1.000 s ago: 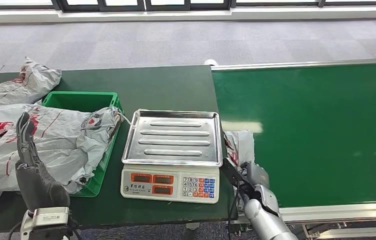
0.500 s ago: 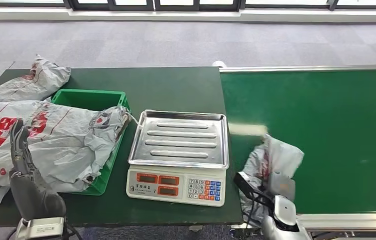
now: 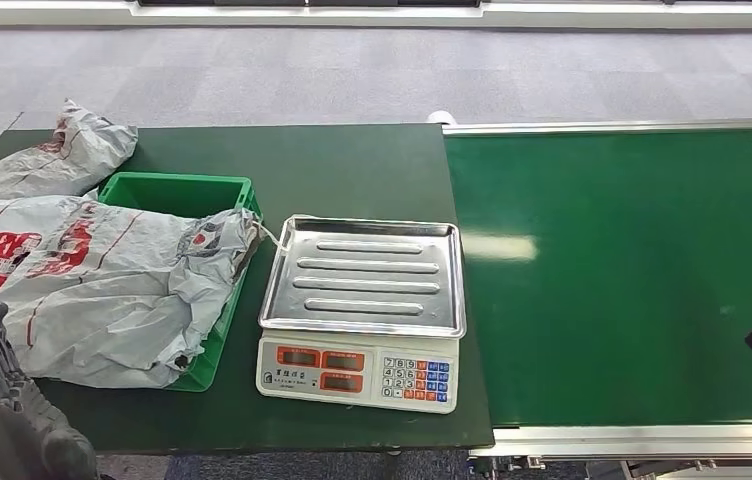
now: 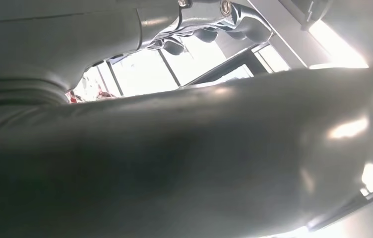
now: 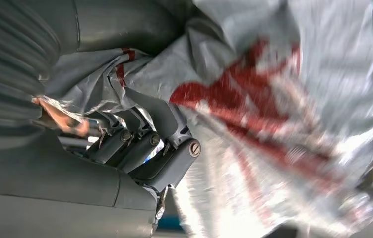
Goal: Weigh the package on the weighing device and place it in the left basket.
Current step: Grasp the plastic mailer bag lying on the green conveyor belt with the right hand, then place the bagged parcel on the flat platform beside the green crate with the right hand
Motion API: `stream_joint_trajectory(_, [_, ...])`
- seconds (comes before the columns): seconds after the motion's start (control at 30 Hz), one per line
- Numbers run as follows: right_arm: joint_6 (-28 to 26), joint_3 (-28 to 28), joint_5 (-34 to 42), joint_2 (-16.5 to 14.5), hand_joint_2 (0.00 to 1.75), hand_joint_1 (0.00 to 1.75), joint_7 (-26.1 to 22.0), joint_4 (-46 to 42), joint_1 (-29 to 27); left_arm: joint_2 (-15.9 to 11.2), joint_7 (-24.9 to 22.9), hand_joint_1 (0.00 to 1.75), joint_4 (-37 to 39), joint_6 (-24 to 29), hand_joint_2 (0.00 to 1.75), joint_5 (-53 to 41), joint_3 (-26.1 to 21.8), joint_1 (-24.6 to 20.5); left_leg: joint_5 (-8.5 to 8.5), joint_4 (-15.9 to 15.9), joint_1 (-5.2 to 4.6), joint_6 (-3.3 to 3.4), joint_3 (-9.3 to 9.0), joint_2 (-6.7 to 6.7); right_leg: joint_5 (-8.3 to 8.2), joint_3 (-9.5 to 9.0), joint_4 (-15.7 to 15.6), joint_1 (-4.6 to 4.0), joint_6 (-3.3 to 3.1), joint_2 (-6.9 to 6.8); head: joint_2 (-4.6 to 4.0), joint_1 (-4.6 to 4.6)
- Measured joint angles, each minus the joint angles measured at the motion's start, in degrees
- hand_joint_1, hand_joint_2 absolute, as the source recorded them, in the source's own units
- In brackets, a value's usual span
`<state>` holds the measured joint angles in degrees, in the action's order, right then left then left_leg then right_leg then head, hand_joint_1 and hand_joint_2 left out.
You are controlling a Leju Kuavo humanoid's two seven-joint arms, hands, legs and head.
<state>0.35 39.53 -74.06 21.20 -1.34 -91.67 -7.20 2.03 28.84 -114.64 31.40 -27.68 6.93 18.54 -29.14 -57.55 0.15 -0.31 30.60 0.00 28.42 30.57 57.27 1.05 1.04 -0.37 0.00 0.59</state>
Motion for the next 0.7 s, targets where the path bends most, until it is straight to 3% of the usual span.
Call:
stream_joint_trajectory(0.17, [-3.81, -2.68, 1.40, 1.09, 1.75, 1.75, 5.06, -0.57, 0.34, -0.05, 0.32, 0.00, 0.00, 0.42, 0.00, 0.22, 0.00, 0.44, 0.18, -0.01, 0.02, 0.10, -0.30, -0.08, -0.09, 0.06, 0.01, 0.06, 0.09, -0.08, 0.00, 0.01])
stream_joint_trajectory(0.4, [-4.48, -3.93, 2.62, 2.29, 1.75, 1.75, 5.00, -0.65, 0.21, -0.17, 0.31, 0.00, 0.00, 0.45, 0.00, 0.23, 0.00, 0.55, 0.22, -0.01, 0.02, 0.10, -0.02, -0.16, -0.13, 0.07, 0.03, 0.08, 0.12, -0.12, 0.00, -0.01])
stream_joint_trajectory(0.53, [-6.99, -9.47, 6.31, 1.66, 1.75, 1.75, -0.69, 0.89, 4.10, -0.17, 0.75, 0.00, 0.01, 0.42, 0.00, 0.62, 0.00, 0.63, 0.19, 0.03, 0.07, 0.11, 0.21, 0.26, -0.21, 0.16, 0.07, 0.02, 0.06, 0.23, 0.00, -0.01])
stream_joint_trajectory(0.7, [-13.28, -28.63, 18.45, -5.37, 1.75, 1.75, -13.84, 11.45, 18.20, 0.12, 1.90, 0.00, 0.58, -0.36, 0.00, 0.90, 0.17, -0.66, 0.42, 0.04, 0.25, -0.13, 0.02, 1.11, -0.63, 0.43, 0.13, -0.17, -0.13, 1.11, 0.00, 0.01])
